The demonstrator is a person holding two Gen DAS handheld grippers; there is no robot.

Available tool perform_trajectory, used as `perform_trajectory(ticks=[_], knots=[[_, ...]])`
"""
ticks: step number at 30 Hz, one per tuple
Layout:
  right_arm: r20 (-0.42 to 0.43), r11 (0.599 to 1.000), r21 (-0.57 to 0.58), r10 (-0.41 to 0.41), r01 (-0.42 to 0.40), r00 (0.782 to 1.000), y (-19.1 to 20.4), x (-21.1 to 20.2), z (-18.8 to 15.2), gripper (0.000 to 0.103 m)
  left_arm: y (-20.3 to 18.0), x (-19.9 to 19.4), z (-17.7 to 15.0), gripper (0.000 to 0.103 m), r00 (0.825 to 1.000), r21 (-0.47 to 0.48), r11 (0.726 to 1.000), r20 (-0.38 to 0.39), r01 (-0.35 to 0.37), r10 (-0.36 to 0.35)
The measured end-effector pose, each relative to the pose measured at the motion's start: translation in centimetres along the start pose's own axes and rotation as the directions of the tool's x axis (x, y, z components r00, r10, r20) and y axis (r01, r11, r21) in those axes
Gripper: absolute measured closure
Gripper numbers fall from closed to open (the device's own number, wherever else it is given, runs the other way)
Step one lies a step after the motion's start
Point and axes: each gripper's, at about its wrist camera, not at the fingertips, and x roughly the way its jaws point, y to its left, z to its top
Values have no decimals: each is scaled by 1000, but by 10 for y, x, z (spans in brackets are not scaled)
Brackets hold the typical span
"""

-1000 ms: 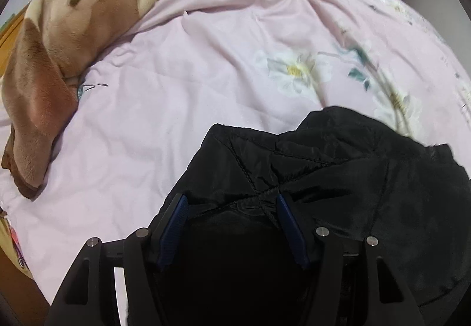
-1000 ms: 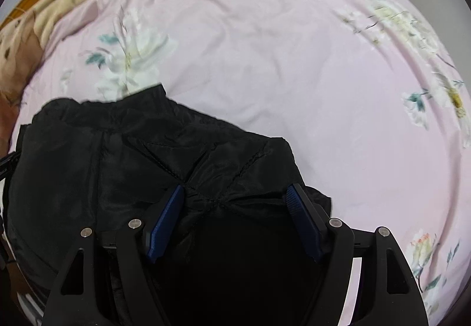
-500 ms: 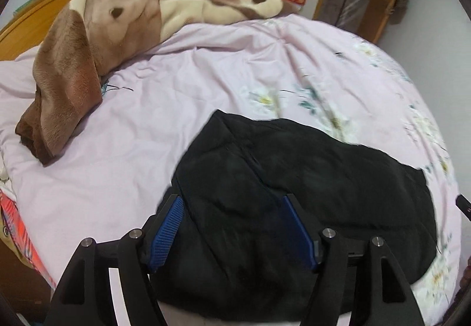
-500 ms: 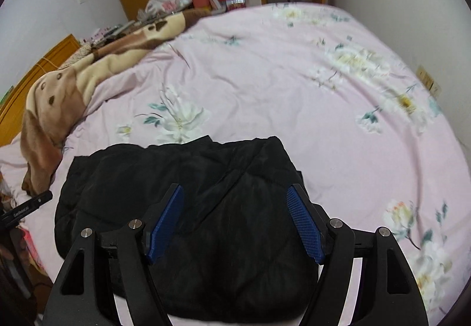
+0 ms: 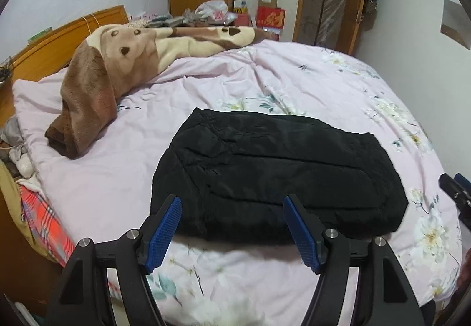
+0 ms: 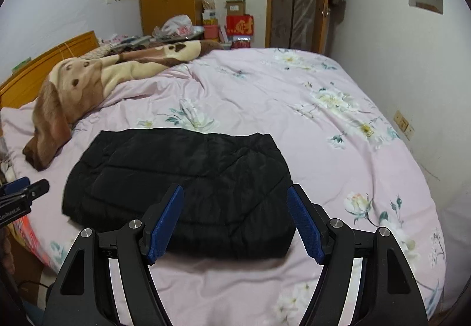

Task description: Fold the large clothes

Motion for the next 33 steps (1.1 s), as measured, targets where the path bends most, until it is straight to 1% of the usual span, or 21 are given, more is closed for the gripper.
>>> perform_trajectory(ticks=[2, 3, 5, 10, 15, 18, 19, 20, 21, 23, 27, 29, 33], knots=[[1, 1000, -3, 2, -2, 1000, 4, -12, -9, 30, -6, -18, -12, 30, 999, 19, 1000, 39, -7, 7], [13, 1000, 0, 5, -5, 1000, 6, -21, -15, 30, -9, -27, -19, 27, 998, 19, 1000, 56, -15, 14], [23, 1000, -2, -7, 7, 1000, 9, -33, -23, 30, -12, -41, -30, 24, 997, 16, 1000, 73, -11, 10], [52, 1000, -8, -4, 4, 999, 17, -60, -41, 30, -19, -70, -55, 24, 994, 21, 1000, 109, -14, 12], [52, 1000, -9, -1, 2, 999, 19, -74, -60, 30, -26, -90, -74, 23, 990, 36, 999, 141, -12, 7], [63, 1000, -21, -7, 8, 998, 24, -82, -69, 30, -29, -93, -81, 22, 990, 24, 999, 136, 28, -31], [68, 1000, -26, -13, 15, 998, 25, -85, -72, 30, -29, -94, -84, 22, 990, 15, 999, 138, 30, -31], [78, 999, -28, -21, 23, 997, 26, -88, -74, 30, -31, -96, -86, 21, 989, 13, 1000, 147, 17, -18], [85, 999, -26, -24, 26, 996, 27, -90, -77, 30, -33, -98, -89, 18, 988, 20, 1000, 157, 7, -10], [89, 999, -24, -29, 31, 996, 29, -93, -79, 30, -34, -99, -91, 16, 987, 22, 1000, 156, 19, -22], [89, 999, -30, -35, 38, 995, 32, -93, -82, 30, -36, -103, -92, 16, 985, 13, 999, 169, 33, -35], [92, 999, -34, -31, 34, 995, 33, -95, -84, 30, -36, -105, -92, 16, 984, 11, 1000, 177, 28, -30], [97, 999, -33, -28, 32, 995, 34, -97, -85, 30, -37, -105, -93, 16, 984, 13, 999, 176, 39, -41]])
